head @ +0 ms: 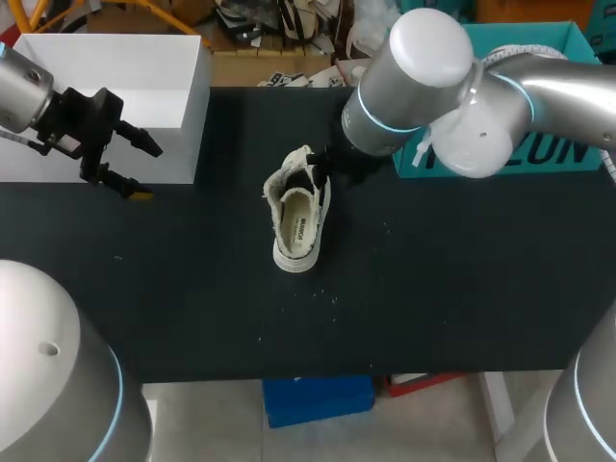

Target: Take the shoe out of the shoebox, open the shoe tongue, remove and reinsert the insole, then place the shoe into the shoebox

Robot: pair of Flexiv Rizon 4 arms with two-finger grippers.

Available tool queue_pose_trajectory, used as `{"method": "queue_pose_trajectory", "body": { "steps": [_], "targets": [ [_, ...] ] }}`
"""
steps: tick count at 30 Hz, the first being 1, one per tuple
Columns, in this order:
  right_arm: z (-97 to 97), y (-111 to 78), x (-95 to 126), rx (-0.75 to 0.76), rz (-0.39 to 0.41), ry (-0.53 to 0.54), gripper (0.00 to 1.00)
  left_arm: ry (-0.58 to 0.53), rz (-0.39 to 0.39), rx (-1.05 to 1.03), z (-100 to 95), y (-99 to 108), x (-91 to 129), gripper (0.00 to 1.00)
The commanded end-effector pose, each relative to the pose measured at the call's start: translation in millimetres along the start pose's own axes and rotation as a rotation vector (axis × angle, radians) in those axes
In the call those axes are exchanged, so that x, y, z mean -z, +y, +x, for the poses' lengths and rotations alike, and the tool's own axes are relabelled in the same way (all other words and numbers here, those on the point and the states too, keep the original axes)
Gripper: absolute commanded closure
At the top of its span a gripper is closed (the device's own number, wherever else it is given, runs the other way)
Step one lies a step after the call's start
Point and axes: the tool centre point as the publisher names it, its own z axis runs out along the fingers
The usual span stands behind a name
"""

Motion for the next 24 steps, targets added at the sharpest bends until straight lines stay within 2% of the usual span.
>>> {"method": "queue_pose_trajectory", "body": {
  "steps": [1,18,24],
  "targets": [
    [2.9,7.2,-10.7,0.006,0.019,0.015,0.51,-0.004,0.0,-0.002,0.4,0.7,-0.9,0.0],
    [-1.8,1.0,-44.0,0.002,0.083,0.019,0.48,-0.004,0.0,-0.002,0.4,0.7,-0.9,0.0],
    [-5.5,-0.9,-60.1,0.019,0.104,0.0,0.4,-0.004,0.0,-0.002,0.4,0.7,-0.9,0.0]
  ]
}}
